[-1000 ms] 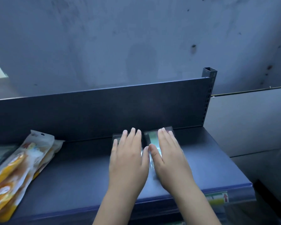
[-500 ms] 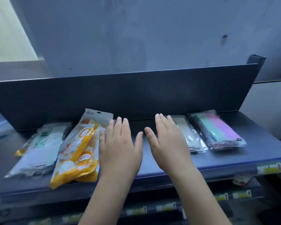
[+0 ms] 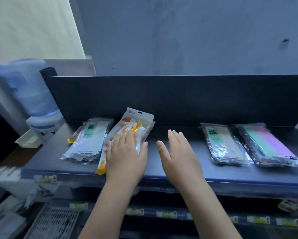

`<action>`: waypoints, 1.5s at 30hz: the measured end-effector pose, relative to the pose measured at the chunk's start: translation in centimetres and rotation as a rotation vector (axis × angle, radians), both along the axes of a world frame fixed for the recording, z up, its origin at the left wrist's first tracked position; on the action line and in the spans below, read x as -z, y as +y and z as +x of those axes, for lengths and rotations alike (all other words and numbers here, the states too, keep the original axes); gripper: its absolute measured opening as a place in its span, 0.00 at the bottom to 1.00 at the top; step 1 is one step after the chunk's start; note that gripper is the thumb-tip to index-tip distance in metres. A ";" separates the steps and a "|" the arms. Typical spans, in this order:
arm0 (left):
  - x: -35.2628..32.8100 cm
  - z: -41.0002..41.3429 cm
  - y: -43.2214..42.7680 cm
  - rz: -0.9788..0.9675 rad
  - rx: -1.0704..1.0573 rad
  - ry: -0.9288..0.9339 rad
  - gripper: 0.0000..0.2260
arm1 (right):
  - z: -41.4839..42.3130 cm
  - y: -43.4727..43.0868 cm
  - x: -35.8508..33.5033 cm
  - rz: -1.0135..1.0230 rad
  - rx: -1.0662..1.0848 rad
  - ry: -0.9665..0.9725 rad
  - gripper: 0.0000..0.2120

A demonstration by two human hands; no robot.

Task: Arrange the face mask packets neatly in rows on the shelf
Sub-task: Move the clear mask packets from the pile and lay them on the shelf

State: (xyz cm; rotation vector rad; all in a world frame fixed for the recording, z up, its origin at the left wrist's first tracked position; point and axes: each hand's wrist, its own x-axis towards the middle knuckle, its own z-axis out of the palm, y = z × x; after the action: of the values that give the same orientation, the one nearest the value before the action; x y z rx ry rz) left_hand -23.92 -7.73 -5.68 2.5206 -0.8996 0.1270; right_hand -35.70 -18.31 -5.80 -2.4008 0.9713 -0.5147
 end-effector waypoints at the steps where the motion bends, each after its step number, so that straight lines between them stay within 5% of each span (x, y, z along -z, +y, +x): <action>1: 0.2 0.3 0.4 0.016 -0.007 0.007 0.30 | 0.2 0.2 0.1 0.010 -0.008 -0.007 0.33; 13: 0.6 9.0 7.8 -0.032 -0.101 0.149 0.30 | 8.1 7.3 -1.1 -0.048 -0.180 -0.181 0.25; 20: 0.9 16.9 12.7 -0.224 -0.169 0.423 0.23 | 18.1 12.6 -2.2 0.412 -0.232 -0.225 0.28; 27: 4.3 23.4 13.8 -0.212 -0.158 0.556 0.19 | 24.8 14.3 -0.1 0.519 -0.008 -0.036 0.29; 34: 6.4 27.4 14.9 -0.286 -0.159 0.632 0.21 | 27.5 15.3 1.7 0.574 0.215 -0.169 0.31; 40: 6.8 28.7 15.4 -0.677 -0.181 0.919 0.19 | 29.2 15.5 2.2 0.693 0.333 -0.338 0.29; 45: 6.1 30.5 17.0 -0.998 -0.241 1.158 0.12 | 29.9 15.8 2.7 0.456 0.270 -0.174 0.22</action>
State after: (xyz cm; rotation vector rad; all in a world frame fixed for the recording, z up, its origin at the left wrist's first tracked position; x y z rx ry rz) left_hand 6.62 9.27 -11.80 1.3401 0.0139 -0.5998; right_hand -5.79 -2.55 -8.48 -1.8044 1.1942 -0.5214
